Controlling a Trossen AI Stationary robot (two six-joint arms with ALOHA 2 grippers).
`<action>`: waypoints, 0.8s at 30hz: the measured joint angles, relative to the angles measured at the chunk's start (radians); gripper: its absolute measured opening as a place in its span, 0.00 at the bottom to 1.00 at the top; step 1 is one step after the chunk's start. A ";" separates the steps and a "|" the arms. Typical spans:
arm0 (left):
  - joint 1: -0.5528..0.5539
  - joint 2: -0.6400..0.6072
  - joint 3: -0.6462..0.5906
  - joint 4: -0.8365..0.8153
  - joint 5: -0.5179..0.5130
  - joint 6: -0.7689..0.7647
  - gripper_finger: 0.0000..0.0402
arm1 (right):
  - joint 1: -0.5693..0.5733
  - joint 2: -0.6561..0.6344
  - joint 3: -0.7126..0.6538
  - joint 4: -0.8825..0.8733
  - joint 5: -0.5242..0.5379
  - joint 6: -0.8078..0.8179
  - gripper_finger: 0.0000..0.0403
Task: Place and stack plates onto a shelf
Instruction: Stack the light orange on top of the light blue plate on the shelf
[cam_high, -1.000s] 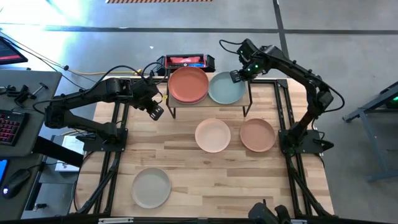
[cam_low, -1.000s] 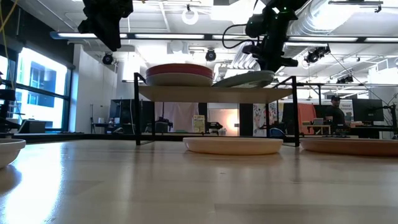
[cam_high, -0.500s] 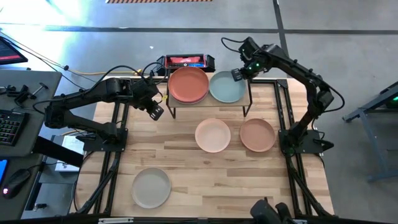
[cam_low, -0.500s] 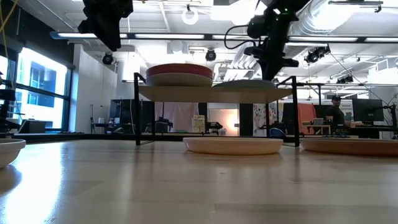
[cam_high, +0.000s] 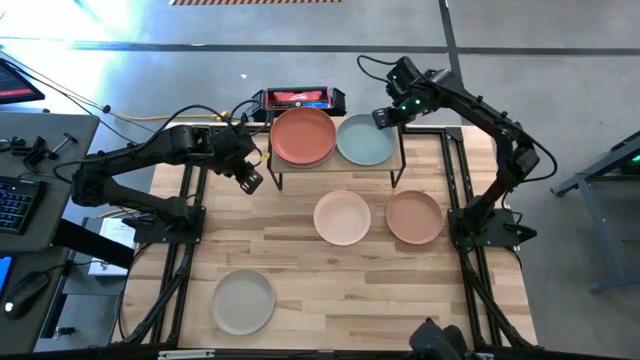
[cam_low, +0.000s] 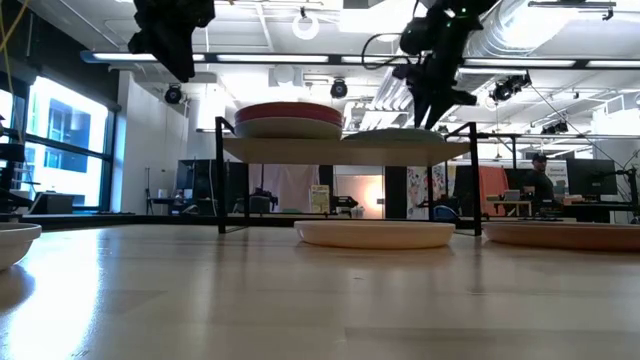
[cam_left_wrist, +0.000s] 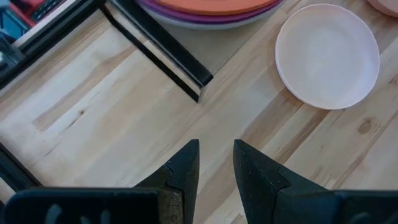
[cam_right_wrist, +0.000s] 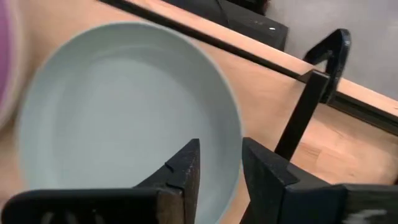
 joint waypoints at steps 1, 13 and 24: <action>0.000 0.002 0.000 0.006 0.001 0.014 0.22 | -0.002 -0.005 0.008 -0.010 -0.021 -0.007 0.24; -0.081 0.114 0.000 0.249 0.136 0.248 0.22 | 0.086 -0.060 0.136 -0.266 -0.249 -0.010 0.24; -0.219 0.302 0.000 0.441 0.135 0.487 0.22 | 0.333 -0.061 0.146 -0.432 -0.237 0.047 0.24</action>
